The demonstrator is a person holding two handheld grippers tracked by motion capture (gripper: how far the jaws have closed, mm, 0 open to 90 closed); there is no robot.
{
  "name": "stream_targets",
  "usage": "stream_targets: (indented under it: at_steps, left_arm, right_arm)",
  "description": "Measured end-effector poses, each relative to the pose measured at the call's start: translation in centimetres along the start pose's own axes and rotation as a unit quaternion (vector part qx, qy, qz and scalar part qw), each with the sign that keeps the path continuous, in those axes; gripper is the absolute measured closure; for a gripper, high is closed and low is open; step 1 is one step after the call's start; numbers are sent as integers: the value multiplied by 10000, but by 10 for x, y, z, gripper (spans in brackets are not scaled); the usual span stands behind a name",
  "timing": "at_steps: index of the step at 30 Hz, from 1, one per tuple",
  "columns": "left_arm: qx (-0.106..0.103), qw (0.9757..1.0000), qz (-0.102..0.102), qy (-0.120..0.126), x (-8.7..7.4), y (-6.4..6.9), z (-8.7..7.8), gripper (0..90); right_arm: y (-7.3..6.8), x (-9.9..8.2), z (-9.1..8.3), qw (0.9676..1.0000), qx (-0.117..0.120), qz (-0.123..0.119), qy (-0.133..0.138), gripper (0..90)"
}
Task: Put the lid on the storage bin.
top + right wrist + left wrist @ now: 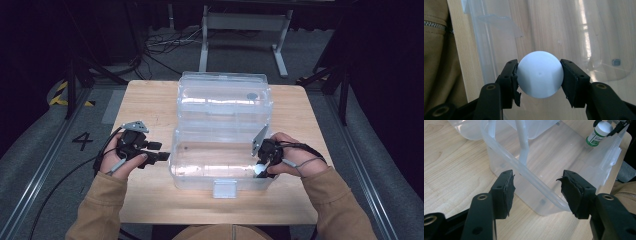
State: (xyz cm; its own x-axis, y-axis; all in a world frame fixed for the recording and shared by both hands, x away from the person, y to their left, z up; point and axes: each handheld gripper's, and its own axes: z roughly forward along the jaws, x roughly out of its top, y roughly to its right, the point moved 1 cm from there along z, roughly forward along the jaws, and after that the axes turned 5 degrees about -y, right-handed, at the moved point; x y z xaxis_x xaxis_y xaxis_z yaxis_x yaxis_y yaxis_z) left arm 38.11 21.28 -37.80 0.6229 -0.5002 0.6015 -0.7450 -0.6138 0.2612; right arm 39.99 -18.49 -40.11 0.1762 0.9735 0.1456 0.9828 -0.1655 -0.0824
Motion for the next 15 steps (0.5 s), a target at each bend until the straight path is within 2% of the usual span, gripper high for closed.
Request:
stream_targets:
  at_steps: [15]
  left_arm:
    - [-8, 10000, -25, -2, 0, 0, 0, 441]
  right_arm:
    - [5, 2, 7, 10000, 28, 32, -74, 503]
